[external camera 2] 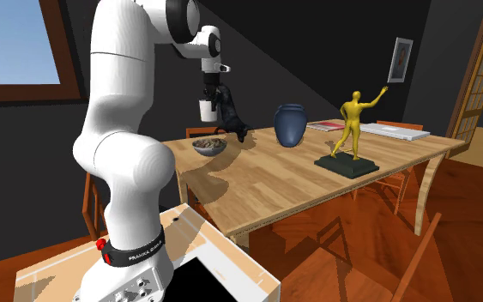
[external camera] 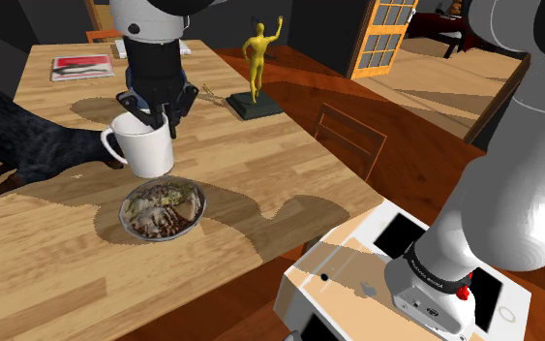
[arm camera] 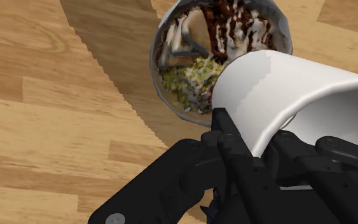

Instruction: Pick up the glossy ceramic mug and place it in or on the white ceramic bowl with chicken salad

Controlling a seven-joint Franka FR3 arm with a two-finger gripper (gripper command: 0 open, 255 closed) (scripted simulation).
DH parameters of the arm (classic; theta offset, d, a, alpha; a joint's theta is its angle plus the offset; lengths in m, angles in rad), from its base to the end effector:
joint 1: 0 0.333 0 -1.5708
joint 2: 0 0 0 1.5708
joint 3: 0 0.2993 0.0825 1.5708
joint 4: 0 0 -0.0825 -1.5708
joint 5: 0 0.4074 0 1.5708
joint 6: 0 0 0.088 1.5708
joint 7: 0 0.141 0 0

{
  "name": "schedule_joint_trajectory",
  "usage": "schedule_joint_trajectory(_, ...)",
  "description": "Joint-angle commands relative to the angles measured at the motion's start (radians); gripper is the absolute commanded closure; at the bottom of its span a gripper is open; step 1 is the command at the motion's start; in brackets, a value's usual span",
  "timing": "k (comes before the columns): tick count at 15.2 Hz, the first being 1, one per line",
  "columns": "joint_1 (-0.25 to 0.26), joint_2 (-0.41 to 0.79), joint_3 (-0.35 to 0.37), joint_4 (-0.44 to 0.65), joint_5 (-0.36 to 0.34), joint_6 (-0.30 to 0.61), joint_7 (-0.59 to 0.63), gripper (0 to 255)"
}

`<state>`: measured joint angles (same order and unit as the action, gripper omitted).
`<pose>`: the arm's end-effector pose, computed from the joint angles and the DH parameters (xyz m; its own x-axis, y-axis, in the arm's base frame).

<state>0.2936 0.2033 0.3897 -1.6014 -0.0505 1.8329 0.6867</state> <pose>0.5145 0.3922 0.4658 0.9999 -0.0007 0.0163 0.0001 -0.9988 -0.0489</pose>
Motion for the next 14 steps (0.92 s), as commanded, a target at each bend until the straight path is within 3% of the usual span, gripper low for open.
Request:
schedule_joint_trajectory(1,0.022,0.044,0.007,0.046,-0.020,-0.005,0.031,255)
schedule_joint_trajectory(14,0.019,0.065,0.001,-0.101,-0.031,0.162,0.037,255)
